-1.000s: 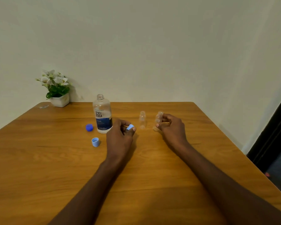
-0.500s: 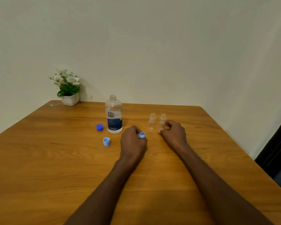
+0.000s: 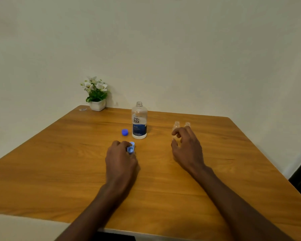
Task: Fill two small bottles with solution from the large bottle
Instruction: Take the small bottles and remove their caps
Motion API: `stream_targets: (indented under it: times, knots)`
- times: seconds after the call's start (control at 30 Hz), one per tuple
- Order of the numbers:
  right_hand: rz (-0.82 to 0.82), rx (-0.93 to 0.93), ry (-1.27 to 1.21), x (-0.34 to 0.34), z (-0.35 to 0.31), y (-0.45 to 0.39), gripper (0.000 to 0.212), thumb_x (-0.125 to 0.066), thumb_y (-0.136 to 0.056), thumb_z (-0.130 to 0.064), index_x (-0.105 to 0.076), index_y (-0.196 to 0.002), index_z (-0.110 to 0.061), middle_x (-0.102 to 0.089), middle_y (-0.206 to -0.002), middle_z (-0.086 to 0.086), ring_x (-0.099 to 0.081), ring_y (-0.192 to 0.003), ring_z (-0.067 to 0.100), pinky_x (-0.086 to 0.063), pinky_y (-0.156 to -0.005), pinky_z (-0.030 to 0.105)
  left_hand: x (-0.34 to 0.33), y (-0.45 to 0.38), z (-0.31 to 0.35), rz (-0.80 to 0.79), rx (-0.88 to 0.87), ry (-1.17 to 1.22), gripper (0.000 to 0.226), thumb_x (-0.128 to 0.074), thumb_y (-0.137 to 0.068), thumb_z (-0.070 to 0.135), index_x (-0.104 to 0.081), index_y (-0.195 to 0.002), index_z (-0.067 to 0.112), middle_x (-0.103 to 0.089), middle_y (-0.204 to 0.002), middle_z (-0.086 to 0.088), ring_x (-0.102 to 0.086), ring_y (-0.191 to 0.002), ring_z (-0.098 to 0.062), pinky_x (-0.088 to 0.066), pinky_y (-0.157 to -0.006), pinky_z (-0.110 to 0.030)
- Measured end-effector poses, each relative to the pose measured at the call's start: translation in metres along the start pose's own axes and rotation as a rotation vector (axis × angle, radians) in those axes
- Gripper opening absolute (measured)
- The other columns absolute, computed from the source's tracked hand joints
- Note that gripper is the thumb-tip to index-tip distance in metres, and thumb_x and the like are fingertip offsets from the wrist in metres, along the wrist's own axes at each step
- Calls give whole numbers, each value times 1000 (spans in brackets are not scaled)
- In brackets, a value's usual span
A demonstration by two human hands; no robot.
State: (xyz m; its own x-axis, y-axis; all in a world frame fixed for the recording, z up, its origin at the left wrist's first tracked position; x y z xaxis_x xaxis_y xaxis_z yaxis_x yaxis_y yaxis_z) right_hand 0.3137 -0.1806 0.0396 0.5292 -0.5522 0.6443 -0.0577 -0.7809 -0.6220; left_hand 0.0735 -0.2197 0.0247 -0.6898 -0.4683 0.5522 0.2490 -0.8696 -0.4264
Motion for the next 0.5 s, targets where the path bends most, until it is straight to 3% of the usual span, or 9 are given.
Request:
stream_targets:
  times: [0.1,0.2,0.37,0.43,0.5]
  knots:
    - [-83,14,-20,-9,-4,4,19,-71,-94,-19,-65,-107,-31,-53,-107,-16,-56,-87,5,-54,-71,25,5,-2,-18,-6,37,-89,14,-70,-92,12,-74,-106,15,-63,-102,0,-59,-94,-14,-44,-73,-26]
    - [-102,15,-26,-10,-1,4,17,-70,-94,-17,-67,-102,-31,-53,-100,-16,-54,-79,3,-49,-67,23,2,-4,-23,-15,52,-117,16,-67,-93,14,-75,-106,13,-66,-107,-5,-61,-101,-21,-47,-78,-30]
    - [-103,-13,-52,-8,2,4,16,-68,-95,-14,-69,-101,-29,-57,-97,-14,-53,-77,3,-41,-64,20,2,-8,-30,-89,147,-44,58,-80,-89,22,-59,-142,13,-65,-130,-7,-61,-114,-21,-55,-94,-38]
    - [-73,-16,-66,-7,2,3,16,-67,-95,-13,-69,-102,-28,-59,-98,-12,-54,-77,4,-44,-64,23,7,-9,-32,-115,161,47,72,-86,-84,30,-53,-147,17,-60,-129,-4,-58,-112,-17,-54,-89,-34]
    - [-39,-40,-82,-7,3,3,16,-67,-95,-13,-70,-104,-26,-63,-100,-10,-56,-80,5,-49,-67,27,15,-17,-33,-55,118,131,66,-83,-86,37,-55,-144,20,-58,-124,-2,-57,-110,-15,-51,-84,-31]
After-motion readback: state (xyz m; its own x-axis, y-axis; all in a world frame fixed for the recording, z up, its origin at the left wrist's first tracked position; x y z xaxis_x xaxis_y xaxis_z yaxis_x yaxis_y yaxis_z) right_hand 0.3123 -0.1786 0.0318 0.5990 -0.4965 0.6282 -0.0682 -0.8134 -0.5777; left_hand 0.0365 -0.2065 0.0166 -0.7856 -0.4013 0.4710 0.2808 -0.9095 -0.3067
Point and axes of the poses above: each hand's wrist, its own y-axis away from the middle knuckle, its own x-axis out of the back of the hand, z = x × y, the point moved 5 cm from there along -y, towards the middle knuckle
